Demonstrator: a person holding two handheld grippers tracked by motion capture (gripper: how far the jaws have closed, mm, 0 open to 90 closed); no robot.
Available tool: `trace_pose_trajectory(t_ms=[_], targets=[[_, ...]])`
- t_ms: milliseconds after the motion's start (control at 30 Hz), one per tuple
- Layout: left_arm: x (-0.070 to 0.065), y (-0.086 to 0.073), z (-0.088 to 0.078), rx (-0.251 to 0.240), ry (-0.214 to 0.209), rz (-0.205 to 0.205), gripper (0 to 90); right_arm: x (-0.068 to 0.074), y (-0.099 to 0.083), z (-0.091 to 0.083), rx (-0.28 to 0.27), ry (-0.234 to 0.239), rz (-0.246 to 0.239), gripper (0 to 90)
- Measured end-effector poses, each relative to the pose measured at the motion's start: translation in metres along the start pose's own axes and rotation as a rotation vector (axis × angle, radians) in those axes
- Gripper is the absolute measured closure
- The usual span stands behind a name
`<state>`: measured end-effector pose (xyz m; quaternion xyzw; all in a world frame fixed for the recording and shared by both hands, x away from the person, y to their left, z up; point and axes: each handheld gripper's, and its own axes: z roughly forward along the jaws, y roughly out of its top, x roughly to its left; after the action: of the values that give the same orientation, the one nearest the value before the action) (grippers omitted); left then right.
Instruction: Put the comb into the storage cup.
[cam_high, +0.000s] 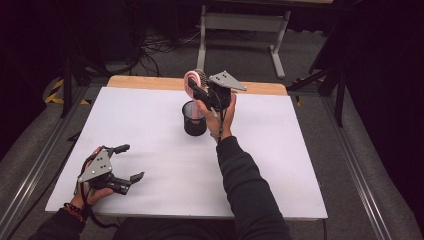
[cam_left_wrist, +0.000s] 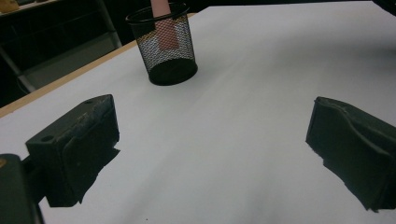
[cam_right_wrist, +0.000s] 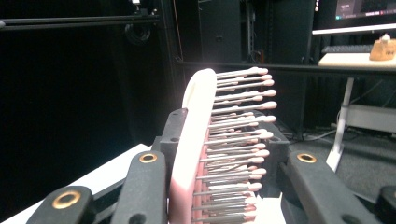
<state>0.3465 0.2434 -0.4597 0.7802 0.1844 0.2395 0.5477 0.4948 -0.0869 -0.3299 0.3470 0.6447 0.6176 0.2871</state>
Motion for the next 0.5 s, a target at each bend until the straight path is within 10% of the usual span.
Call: trace_pose_trajectory(t_ms=[500], targets=[[0.0, 0.0, 0.0, 0.013, -0.007, 0.003, 3.9, -0.005, -0.033, 0.001, 0.022, -0.003, 0.046, 61.9]])
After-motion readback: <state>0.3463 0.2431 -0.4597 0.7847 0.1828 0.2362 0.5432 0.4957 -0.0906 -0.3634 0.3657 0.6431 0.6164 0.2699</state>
